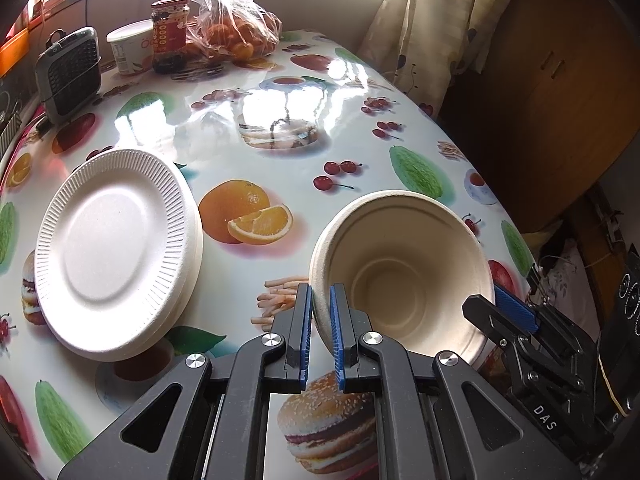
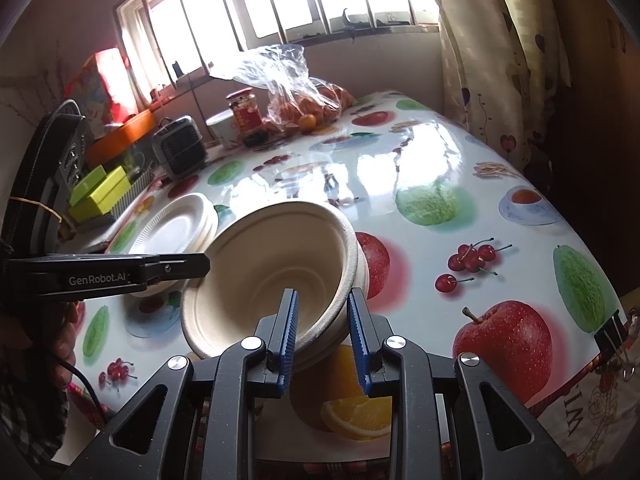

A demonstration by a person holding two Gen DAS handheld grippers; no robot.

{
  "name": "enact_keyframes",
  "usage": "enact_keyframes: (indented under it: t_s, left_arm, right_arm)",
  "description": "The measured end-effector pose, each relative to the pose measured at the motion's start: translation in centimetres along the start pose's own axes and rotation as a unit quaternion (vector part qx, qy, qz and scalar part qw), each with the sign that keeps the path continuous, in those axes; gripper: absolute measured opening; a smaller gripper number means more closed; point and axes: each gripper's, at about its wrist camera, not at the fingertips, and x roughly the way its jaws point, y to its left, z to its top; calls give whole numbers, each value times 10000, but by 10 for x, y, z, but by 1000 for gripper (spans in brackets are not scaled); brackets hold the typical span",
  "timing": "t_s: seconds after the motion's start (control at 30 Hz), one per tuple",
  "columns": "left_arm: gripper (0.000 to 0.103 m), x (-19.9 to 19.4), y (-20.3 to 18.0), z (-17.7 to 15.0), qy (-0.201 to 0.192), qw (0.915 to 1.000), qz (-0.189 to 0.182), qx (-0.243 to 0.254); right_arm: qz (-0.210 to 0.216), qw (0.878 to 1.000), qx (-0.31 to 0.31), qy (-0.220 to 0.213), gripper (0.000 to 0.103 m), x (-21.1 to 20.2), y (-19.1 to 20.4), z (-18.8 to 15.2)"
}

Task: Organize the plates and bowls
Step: 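Lower the gripped bowl into the nested tan bowls with both tools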

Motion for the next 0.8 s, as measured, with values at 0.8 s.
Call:
enact_keyframes:
  t_s: [0.8]
  left_arm:
    - [11, 0, -2, 0, 14, 10000, 40, -6]
  right_arm:
    - [-21, 10000, 10, 3, 33, 1, -1, -1]
